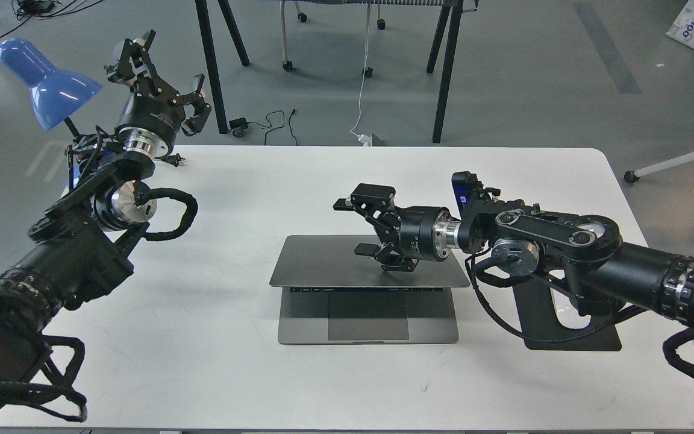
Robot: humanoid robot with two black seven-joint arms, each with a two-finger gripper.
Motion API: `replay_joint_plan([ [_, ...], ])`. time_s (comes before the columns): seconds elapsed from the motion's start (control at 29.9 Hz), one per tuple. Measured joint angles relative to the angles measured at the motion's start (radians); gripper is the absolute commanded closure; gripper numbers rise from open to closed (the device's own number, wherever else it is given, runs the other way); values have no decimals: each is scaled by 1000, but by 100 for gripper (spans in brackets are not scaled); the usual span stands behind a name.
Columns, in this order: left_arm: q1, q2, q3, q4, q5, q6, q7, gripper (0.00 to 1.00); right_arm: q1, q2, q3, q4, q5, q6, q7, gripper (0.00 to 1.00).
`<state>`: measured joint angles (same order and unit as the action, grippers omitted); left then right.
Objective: Close notebook with right arm
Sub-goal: 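Push the laptop screen down toward the keyboard with the right gripper, then lift the right gripper up off the closed laptop lid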
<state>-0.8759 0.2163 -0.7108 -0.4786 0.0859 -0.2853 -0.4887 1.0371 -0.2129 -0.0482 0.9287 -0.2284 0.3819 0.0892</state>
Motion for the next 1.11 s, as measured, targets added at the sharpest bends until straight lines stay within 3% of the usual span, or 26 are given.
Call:
replay_joint_plan([
  [0.7,-2,0,1,2,0,2,0,0,-94,6,-105,-39,-55,-21,0,0],
  [1.11,-2,0,1,1,0,0,0,0,-88,3,1,-39,-54,-35,0,0],
])
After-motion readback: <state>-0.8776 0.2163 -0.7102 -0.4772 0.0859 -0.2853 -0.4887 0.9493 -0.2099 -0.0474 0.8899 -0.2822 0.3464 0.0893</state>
